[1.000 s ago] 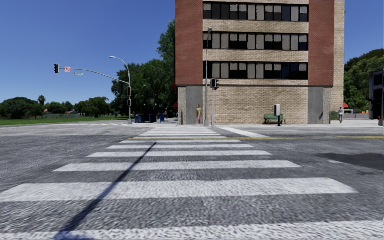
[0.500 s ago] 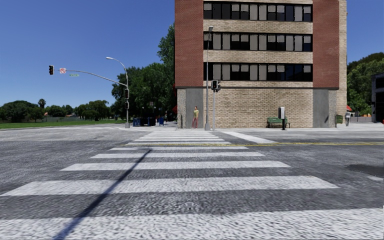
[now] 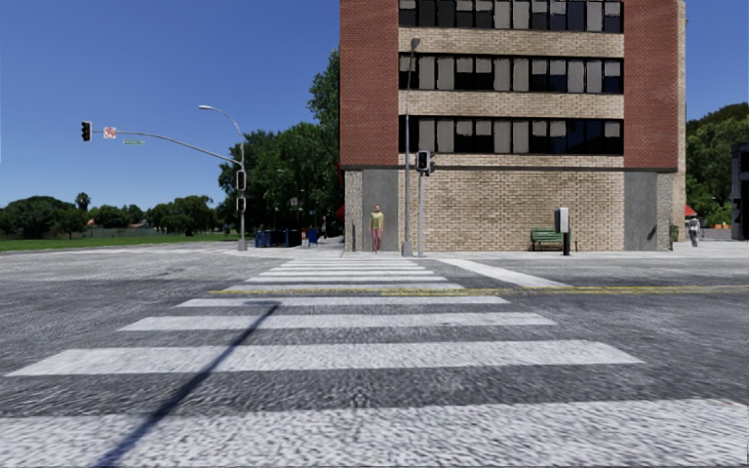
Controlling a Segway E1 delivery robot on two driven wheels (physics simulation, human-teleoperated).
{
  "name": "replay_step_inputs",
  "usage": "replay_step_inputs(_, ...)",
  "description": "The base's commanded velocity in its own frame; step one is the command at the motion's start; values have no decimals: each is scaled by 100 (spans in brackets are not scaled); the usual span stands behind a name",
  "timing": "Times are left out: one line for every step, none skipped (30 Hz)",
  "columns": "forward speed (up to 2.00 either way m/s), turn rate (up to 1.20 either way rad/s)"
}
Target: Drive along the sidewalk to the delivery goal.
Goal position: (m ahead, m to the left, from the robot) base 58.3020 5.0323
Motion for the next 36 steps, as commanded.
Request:
replay_step_inputs(200, 0)
replay_step_inputs(200, 0)
replay_step_inputs(200, 0)
replay_step_inputs(200, 0)
replay_step_inputs(200, 0)
replay_step_inputs(200, 0)
replay_step_inputs(200, 0)
replay_step_inputs(200, 0)
replay_step_inputs(200, 0)
replay_step_inputs(200, 0)
replay_step_inputs(200, 0)
replay_step_inputs(200, 0)
replay_step_inputs(200, 0)
replay_step_inputs(200, 0)
replay_step_inputs(200, 0)
replay_step_inputs(200, 0)
replay_step_inputs(200, 0)
replay_step_inputs(200, 0)
replay_step_inputs(200, 0)
replay_step_inputs(200, 0)
replay_step_inputs(200, 0)
replay_step_inputs(200, 13)
replay_step_inputs(200, 32)
replay_step_inputs(200, 32)
replay_step_inputs(200, 39)
replay_step_inputs(200, 41)
replay_step_inputs(200, 42)
replay_step_inputs(200, 42)
replay_step_inputs(200, 42)
replay_step_inputs(200, 42)
replay_step_inputs(200, 42)
replay_step_inputs(200, 42)
replay_step_inputs(200, 42)
replay_step_inputs(200, 42)
replay_step_inputs(200, 42)
replay_step_inputs(200, 42)
